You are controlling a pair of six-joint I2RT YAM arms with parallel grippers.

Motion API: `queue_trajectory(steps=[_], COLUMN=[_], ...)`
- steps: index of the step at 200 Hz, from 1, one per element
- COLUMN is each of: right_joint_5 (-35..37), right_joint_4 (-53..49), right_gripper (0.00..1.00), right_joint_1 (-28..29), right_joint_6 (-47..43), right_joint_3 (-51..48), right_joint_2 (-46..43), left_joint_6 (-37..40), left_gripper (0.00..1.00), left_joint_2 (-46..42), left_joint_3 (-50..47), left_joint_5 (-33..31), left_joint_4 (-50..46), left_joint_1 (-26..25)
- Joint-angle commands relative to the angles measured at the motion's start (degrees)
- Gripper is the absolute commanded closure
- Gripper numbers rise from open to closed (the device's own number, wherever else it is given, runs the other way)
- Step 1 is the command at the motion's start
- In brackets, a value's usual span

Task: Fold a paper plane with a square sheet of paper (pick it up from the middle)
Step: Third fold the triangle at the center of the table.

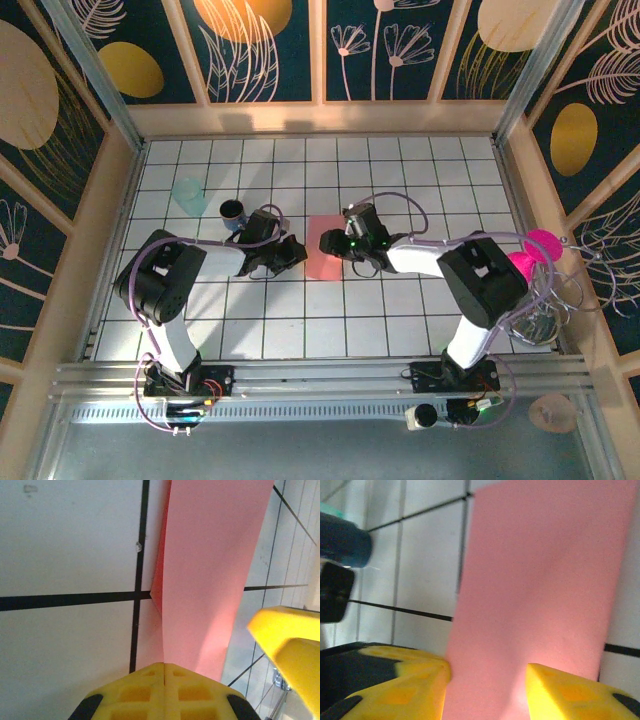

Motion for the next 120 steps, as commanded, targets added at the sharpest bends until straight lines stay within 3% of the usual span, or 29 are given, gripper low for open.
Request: queue_trajectory(steps=[1,35,84,120], right_joint_5=[4.1,12.3,17.0,17.0], right_joint_4=[4.3,7.8,13.4,13.1], right_gripper=[0.48,0.38,0.44,0.40], right_joint_1=[0.5,5.1,12.5,14.5], right_joint_6=[-6.9,-18.5,-33.8,-40.7], right_joint_3=[-2.4,-6.4,-9.2,-9.3], right_joint_2=[-5.5,-10.0,-9.0,-6.8], left_joint_6=[-2.1,-5.0,-6.9,-6.8], left_gripper=[1.00,1.00,1.00,1.00], left_joint_2=[-1.6,-4.4,-6.7,-7.0], left_joint_3=[-0.3,-1.4,-1.4,-1.1], left_joint_5=[1.7,1.8,2.3,2.5], left_joint_4=[2.9,4.5,4.9,4.6], left_joint_1=[0.3,0.3,0.3,0.3])
